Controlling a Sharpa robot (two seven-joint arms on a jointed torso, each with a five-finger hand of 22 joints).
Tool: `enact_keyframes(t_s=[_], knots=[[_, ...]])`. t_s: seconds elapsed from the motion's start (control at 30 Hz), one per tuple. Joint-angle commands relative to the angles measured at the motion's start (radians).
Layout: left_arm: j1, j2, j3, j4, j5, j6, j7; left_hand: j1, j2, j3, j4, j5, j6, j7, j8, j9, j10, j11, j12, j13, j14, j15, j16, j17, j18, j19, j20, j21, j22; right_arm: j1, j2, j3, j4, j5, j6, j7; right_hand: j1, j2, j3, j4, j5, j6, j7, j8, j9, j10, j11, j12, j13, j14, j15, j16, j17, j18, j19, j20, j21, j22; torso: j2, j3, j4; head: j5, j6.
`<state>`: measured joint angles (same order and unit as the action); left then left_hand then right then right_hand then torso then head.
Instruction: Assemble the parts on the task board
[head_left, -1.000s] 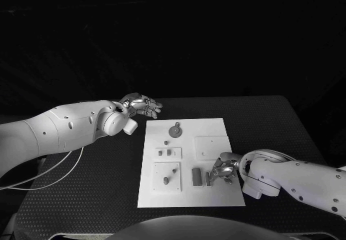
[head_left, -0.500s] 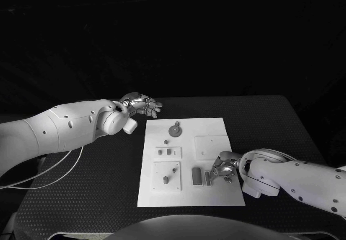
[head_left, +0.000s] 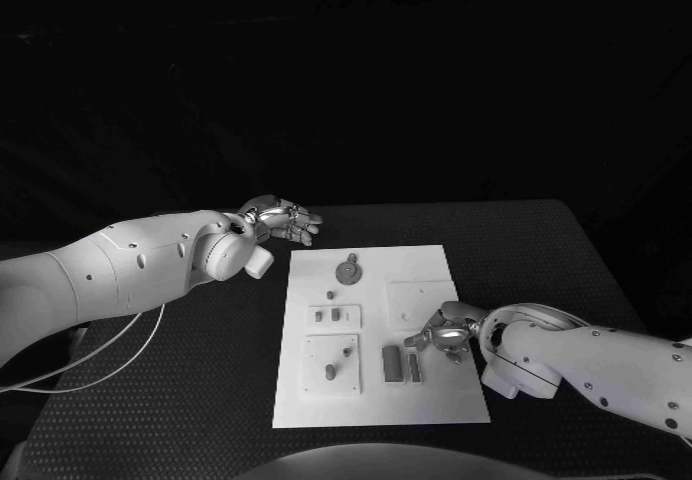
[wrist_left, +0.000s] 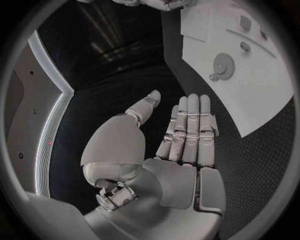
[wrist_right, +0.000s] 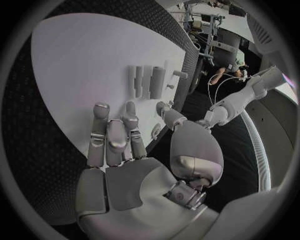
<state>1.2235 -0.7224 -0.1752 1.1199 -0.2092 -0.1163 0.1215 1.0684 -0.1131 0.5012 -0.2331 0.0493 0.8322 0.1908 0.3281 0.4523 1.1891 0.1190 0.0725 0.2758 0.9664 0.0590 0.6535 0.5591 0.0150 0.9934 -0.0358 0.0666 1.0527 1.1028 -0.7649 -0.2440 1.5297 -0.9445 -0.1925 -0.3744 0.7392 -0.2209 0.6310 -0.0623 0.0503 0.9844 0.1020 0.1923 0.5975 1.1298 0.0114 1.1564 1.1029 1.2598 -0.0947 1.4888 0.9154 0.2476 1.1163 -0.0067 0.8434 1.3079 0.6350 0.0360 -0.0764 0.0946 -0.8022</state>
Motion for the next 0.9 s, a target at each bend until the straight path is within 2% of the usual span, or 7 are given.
enact_keyframes(t_s=[0.03,0.23,0.33,0.47,0.67,0.77,0.9], knots=[[0.001,0.01,0.0,-0.01,0.004,0.004,0.018,-0.007,0.003,0.001,0.007,0.003,-0.007,-0.003,0.007,-0.002,-0.004,-0.003,-0.001,-0.001,-0.001,0.005,-0.005,0.001,0.005,-0.006,0.001,0.004,0.0,0.018,-0.005,0.004,-0.015,0.06,-0.053,0.077,-0.034,-0.018,-0.009,0.027,0.0,-0.018,0.02,0.005,0.004,-0.009,-0.001,-0.005,0.001,-0.013,0.0,-0.002,-0.004,0.014,-0.004,0.0,-0.004,0.01,-0.004,-0.0002,-0.0023,-0.003,0.023],[0.001,0.022,0.0,-0.025,0.011,-0.005,0.032,-0.009,0.003,0.001,0.008,0.003,-0.008,-0.003,0.007,-0.002,-0.004,-0.003,-0.001,-0.001,-0.004,0.007,-0.008,0.001,0.005,-0.008,0.001,0.003,-0.001,0.043,-0.004,0.024,-0.092,0.214,-0.06,0.28,-0.048,-0.026,-0.019,0.039,0.0,-0.021,0.02,0.006,0.006,-0.012,-0.002,-0.004,0.002,-0.017,-0.001,-0.002,-0.004,0.014,-0.009,-0.002,-0.004,0.013,-0.017,-0.0021,-0.0033,-0.01,0.075],[0.001,0.026,0.001,-0.032,0.019,-0.014,0.046,-0.007,0.009,0.002,0.009,0.003,0.001,-0.007,0.012,-0.001,0.001,-0.005,0.001,0.0,-0.006,0.007,-0.012,0.001,0.005,-0.01,0.002,0.002,-0.001,0.05,0.023,0.051,-0.185,0.304,-0.008,0.411,-0.01,0.082,-0.065,-0.041,0.003,-0.026,0.02,0.011,0.013,-0.027,-0.001,0.002,0.007,-0.047,-0.001,-0.007,-0.026,0.014,-0.03,0.0,-0.004,0.02,-0.029,-0.0037,-0.0039,-0.021,0.118],[0.001,0.037,0.001,-0.057,0.032,-0.013,0.057,-0.005,0.016,0.004,0.008,0.003,0.01,-0.011,0.018,0.0,0.007,-0.008,0.004,0.001,-0.007,0.008,-0.018,0.001,0.005,-0.012,0.003,0.002,-0.002,0.053,0.071,0.101,-0.342,0.318,0.155,0.513,0.008,0.153,-0.091,-0.112,0.001,-0.048,0.026,0.004,0.012,-0.064,0.004,-0.017,-0.001,-0.077,0.004,-0.029,-0.032,0.013,-0.06,0.013,-0.025,0.013,-0.051,-0.004,-0.0046,-0.025,0.16],[0.001,0.075,0.006,-0.125,0.051,0.01,0.09,-0.009,0.022,0.009,0.008,0.004,-0.003,-0.006,0.012,-0.006,0.0,-0.004,-0.002,-0.003,-0.023,0.017,-0.057,-0.008,0.007,-0.024,0.01,-0.002,-0.015,0.052,0.155,0.152,-0.591,0.353,0.182,0.601,0.031,0.176,-0.086,-0.147,0.001,-0.061,0.035,0.002,0.012,-0.098,0.011,-0.064,-0.035,-0.121,0.01,-0.068,-0.045,0.007,-0.101,0.034,-0.059,0.003,-0.089,-0.0113,-0.0083,-0.032,0.23],[0.001,0.09,0.008,-0.155,0.057,0.031,0.111,-0.017,0.035,0.014,0.008,0.004,-0.015,0.0,0.008,-0.01,-0.029,0.006,-0.007,-0.013,-0.066,0.032,-0.11,-0.022,0.014,-0.036,0.024,-0.003,-0.035,0.051,0.192,0.181,-0.689,0.378,0.193,0.633,0.054,0.206,-0.05,-0.177,-0.002,-0.088,0.053,-0.005,0.013,-0.187,0.035,-0.265,-0.181,-0.273,0.038,-0.286,-0.141,-0.029,-0.266,0.082,-0.198,-0.054,-0.099,-0.0143,-0.0102,-0.04,0.266],[0.001,0.103,0.011,-0.193,0.076,0.047,0.137,-0.032,0.046,0.015,0.005,0.004,-0.043,-0.007,-0.002,-0.016,-0.1,0.015,-0.01,-0.042,-0.118,0.049,-0.176,-0.036,0.026,-0.047,0.041,-0.005,-0.068,0.044,0.23,0.219,-0.751,0.476,0.203,0.672,0.062,0.209,-0.029,-0.211,0.011,-0.16,0.097,-0.025,0.012,-0.246,0.101,-0.597,-0.46,-0.463,0.195,-0.699,-0.338,-0.107,-0.536,0.156,-0.412,-0.147,-0.103,-0.0136,-0.0184,-0.038,0.305]])
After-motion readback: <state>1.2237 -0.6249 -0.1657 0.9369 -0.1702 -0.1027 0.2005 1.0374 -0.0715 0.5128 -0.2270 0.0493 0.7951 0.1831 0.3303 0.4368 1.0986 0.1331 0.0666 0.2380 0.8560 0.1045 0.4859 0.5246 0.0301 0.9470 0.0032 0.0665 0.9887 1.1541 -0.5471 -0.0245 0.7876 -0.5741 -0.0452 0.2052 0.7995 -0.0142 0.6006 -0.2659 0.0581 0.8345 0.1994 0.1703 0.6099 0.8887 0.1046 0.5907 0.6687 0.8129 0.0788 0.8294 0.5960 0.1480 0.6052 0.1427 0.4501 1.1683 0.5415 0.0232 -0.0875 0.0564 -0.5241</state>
